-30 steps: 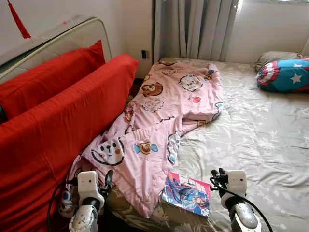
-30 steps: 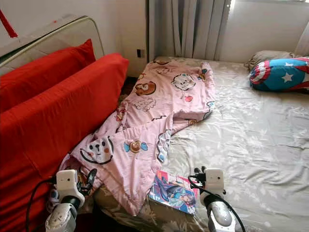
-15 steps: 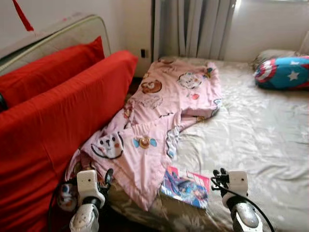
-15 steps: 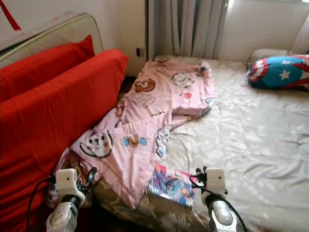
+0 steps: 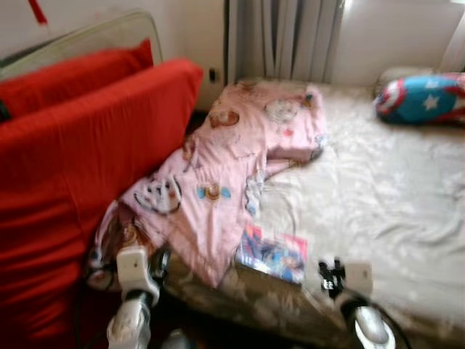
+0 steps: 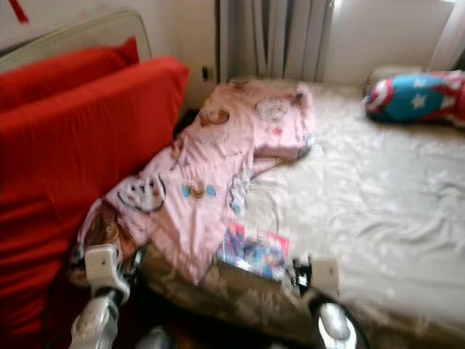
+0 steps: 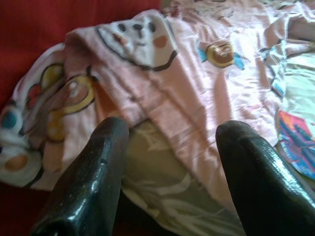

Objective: Clean up the room

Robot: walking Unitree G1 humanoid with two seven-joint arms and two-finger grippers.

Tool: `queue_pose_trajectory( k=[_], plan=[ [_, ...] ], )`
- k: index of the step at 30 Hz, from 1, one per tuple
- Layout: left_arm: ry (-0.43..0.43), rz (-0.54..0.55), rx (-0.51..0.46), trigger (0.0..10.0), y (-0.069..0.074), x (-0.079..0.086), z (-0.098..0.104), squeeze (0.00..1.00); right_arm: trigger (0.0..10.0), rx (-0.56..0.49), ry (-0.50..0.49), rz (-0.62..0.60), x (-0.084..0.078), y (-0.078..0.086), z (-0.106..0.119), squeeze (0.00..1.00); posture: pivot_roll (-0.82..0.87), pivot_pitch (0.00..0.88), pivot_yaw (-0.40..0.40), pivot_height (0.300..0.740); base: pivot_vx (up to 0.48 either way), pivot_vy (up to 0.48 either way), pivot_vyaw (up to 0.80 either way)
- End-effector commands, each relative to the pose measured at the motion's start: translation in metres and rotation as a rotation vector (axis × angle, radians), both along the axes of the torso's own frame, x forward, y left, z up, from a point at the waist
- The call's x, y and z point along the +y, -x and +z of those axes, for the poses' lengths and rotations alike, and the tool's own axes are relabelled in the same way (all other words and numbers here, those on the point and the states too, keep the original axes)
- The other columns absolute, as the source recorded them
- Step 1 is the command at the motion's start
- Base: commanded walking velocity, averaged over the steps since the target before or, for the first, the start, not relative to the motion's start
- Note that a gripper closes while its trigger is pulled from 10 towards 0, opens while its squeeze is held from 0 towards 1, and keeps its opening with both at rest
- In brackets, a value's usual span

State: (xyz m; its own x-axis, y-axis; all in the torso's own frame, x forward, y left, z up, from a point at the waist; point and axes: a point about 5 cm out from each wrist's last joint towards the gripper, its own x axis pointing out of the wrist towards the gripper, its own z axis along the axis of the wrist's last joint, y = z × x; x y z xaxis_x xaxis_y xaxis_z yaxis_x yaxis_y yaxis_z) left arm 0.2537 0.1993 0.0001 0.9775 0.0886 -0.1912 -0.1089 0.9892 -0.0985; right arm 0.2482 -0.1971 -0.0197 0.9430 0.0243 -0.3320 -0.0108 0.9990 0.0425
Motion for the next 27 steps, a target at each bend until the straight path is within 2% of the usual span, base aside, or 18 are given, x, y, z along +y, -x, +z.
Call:
queue_pose_trajectory(
  k=[1,13,14,15,18,27],
  plan=[
    [-0.005,0.005,-0.009,10.0,-0.003,0.004,0.004,0.00,10.0,0.011,-0.014,0.002,0.003,0.000,-0.001,1.00,-0.13,0.052,0.009,0.651,0.000,0.000,0.00],
    [-0.004,0.006,0.008,10.0,-0.001,0.005,0.002,0.00,10.0,0.048,-0.017,0.000,0.003,0.001,-0.005,1.00,-0.12,0.072,0.015,0.651,0.000,0.000,0.00],
    [-0.005,0.004,0.014,10.0,-0.001,0.005,0.001,0.00,10.0,0.059,-0.011,0.002,0.004,0.001,-0.006,0.29,-0.12,0.077,0.017,0.651,0.000,0.000,0.00],
    [-0.006,0.004,0.016,10.0,-0.001,0.005,0.001,0.00,10.0,0.063,-0.009,0.005,0.005,0.002,-0.007,0.00,-0.12,0.079,0.017,0.651,0.000,0.000,0.00],
    [-0.007,0.007,0.018,10.0,-0.001,0.007,0.001,0.00,10.0,0.071,-0.010,0.010,0.007,0.003,-0.008,0.00,-0.12,0.086,0.019,0.651,0.000,0.000,0.00],
    [-0.010,0.000,0.015,10.0,-0.004,0.007,0.004,0.00,10.0,0.096,-0.016,0.036,0.011,0.006,-0.012,0.00,-0.12,0.099,0.027,0.651,0.250,0.000,0.00]
  ],
)
